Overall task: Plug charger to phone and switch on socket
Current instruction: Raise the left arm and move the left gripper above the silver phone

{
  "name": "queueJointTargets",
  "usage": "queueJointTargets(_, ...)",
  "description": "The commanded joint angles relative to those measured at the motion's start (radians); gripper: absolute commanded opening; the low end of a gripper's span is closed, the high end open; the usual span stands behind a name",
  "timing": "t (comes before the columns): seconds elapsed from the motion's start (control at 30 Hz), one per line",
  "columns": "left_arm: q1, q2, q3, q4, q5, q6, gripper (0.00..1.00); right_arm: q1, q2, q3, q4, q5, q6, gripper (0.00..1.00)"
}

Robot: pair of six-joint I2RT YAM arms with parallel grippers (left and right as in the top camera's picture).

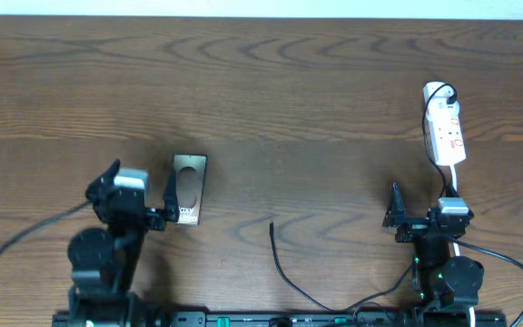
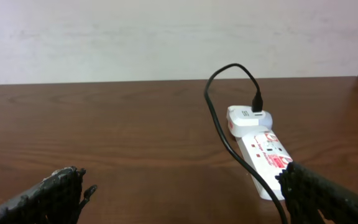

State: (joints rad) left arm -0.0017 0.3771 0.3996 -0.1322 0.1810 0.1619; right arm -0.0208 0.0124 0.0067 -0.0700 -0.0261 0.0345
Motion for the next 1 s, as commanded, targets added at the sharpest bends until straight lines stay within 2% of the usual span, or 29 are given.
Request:
queueJointTargets(0.0, 0.003, 0.151, 0.164, -0.081, 0.009, 0.009, 0.93, 0.007, -0.006, -0.001, -0.005, 0.009, 0.006, 0.99)
queueJointTargets(0.17, 0.003, 0.396, 0.427, -0.319, 0.008, 0.003, 0.93, 0.007, -0.006, -0.001, -0.005, 0.009, 0.006, 0.99)
queueJointTargets(0.4, 0.003, 0.741, 0.798, -0.670, 0.009, -0.070, 0.93, 0.007, -0.006, -0.001, -0.005, 0.009, 0.006, 0.99)
queueJointTargets(0.5, 0.003, 0.948, 1.011, -0.857, 0.009, -0.070, 0.93, 0.007, -0.006, -0.001, -0.005, 0.009, 0.006, 0.99)
queueJointTargets(0.63, 0.003, 1.149, 1.200, -1.065, 0.018, -0.069, 0.93, 0.007, -0.006, -0.001, -0.005, 0.009, 0.006, 0.99)
queueJointTargets(0.7, 0.003, 1.217, 1.229, -1.106, 0.026, -0.070, 0.93, 0.007, -0.006, -0.001, -0.005, 0.009, 0.006, 0.99)
queueJointTargets(0.97, 0.003, 1.366, 1.228, -1.108, 0.035, -0.070, 0.93, 0.007, -0.006, -0.001, -0.005, 0.009, 0.006, 0.99)
